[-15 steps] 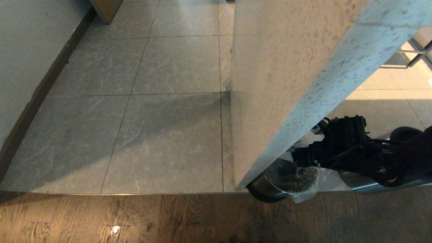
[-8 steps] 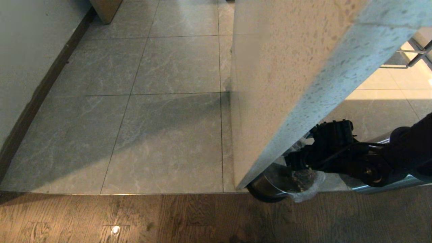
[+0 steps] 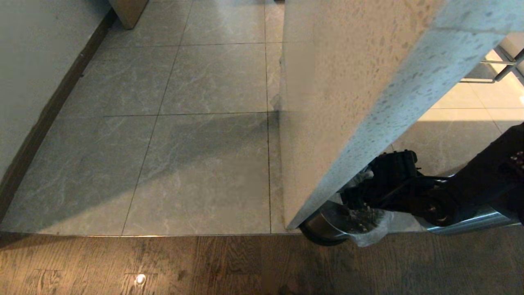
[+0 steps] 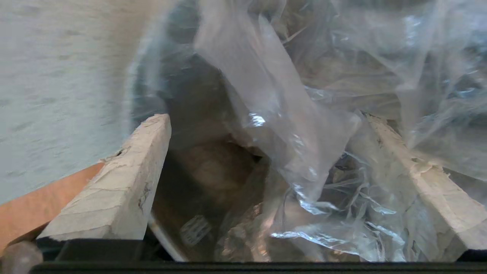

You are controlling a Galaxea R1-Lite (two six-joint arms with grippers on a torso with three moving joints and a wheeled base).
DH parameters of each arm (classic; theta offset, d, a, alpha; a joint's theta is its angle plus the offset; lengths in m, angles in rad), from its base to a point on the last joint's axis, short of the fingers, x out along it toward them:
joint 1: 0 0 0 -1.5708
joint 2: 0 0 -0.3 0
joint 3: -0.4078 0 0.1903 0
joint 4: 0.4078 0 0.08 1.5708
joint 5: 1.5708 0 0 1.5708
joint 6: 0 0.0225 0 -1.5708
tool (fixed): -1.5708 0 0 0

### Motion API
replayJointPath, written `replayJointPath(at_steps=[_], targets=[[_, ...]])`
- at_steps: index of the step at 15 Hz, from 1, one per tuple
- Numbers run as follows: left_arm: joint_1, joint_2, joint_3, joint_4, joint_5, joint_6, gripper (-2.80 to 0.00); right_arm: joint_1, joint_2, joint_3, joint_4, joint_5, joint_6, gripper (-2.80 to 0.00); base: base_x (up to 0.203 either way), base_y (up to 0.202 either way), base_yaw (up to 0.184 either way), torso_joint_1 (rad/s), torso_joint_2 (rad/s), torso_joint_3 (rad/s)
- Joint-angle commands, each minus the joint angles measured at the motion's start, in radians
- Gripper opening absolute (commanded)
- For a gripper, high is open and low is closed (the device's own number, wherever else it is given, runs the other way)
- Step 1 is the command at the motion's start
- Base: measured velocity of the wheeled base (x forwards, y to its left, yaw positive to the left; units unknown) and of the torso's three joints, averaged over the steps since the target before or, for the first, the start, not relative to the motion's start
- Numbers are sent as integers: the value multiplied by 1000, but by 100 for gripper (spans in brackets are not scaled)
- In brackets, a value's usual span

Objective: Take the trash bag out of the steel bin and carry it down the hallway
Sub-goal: Pick up the trash bag

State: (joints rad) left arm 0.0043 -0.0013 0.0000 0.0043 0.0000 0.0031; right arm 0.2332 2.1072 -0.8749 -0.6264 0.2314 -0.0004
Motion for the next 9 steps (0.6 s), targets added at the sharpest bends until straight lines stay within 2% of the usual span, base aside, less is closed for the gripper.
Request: replayJointPath(at_steps=[1, 5, 9], targets=[[0, 1, 2, 0, 0, 0, -280, 1, 40, -8, -13, -9, -1, 0, 0, 0, 0, 0, 0, 0], [0, 1, 2, 0, 0, 0, -280, 7, 103, -63, -47, -56, -4, 0, 0, 0, 0, 0, 0, 0], [0, 1, 2, 0, 0, 0, -280, 8, 142, -112, -49, -64, -10, 0, 0, 0, 0, 0, 0, 0]])
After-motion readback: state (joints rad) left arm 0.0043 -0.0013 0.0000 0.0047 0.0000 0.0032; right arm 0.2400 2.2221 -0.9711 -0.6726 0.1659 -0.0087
